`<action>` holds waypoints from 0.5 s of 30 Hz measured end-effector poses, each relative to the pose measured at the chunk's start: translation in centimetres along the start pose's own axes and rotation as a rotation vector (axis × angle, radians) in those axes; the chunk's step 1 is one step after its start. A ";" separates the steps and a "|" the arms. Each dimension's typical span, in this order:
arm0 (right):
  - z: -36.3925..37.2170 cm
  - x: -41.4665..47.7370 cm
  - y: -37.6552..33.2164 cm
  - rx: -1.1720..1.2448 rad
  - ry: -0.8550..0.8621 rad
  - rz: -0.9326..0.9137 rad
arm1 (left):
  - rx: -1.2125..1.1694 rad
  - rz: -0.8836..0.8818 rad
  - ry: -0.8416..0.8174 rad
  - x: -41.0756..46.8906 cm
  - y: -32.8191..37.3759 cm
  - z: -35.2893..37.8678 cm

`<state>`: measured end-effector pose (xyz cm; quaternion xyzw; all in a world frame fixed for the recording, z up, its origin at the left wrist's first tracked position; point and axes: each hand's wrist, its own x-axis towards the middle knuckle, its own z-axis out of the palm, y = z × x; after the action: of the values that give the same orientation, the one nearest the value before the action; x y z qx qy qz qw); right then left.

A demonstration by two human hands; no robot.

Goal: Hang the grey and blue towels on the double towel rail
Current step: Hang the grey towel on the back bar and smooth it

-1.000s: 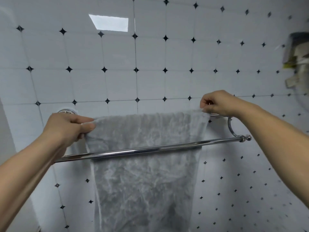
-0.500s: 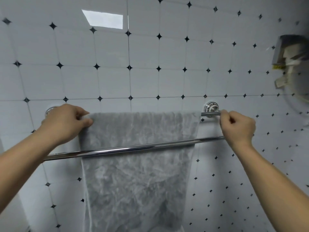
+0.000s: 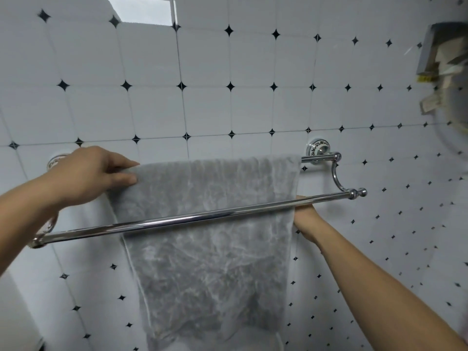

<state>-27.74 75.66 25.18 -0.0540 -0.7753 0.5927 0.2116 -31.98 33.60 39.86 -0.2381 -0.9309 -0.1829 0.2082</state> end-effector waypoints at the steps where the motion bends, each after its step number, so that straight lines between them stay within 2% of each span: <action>1: 0.0 0.0 0.5 -0.026 0.014 0.003 | 0.006 0.014 -0.025 0.0 -0.1 -0.1; 4: -1.3 0.2 3.1 -0.123 0.120 0.018 | -0.016 0.031 -0.077 -0.2 -0.2 -0.3; 9: -2.0 -0.2 3.0 -0.191 0.089 -0.064 | -0.112 0.001 -0.147 -0.2 -0.3 -1.0; 12: -2.5 -1.6 1.7 -0.170 0.155 -0.132 | -0.200 -0.049 -0.100 -0.4 -0.3 -1.4; 15: -4.4 -4.0 1.0 -0.157 0.378 -0.255 | -0.198 -0.032 0.075 -0.9 -0.6 -1.7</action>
<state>-22.54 78.58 24.12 -0.0818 -0.7661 0.4785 0.4212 -31.05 32.06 40.78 -0.2358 -0.9034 -0.2860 0.2154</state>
